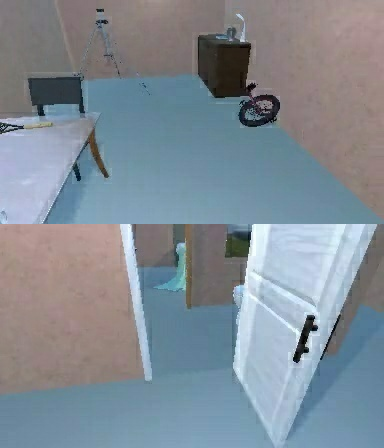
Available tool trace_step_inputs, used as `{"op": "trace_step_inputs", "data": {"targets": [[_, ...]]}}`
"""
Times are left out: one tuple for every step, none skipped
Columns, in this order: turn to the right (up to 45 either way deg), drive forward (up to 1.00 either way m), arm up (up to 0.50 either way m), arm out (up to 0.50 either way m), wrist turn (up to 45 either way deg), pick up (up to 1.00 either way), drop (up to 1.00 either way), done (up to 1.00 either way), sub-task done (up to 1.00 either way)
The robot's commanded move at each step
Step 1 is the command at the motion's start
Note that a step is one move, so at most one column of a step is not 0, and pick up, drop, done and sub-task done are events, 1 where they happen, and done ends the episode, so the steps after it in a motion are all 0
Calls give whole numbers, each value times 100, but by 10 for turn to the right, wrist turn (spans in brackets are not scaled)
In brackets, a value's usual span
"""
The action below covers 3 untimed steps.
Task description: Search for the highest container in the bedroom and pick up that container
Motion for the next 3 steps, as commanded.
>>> {"op": "trace_step_inputs", "data": {"targets": [[0, 100, 0, 0, 0, 0, 0, 0, 0], [0, 100, 0, 0, 0, 0, 0, 0, 0], [60, 0, 0, 0, 0, 0, 0, 0, 0]]}}
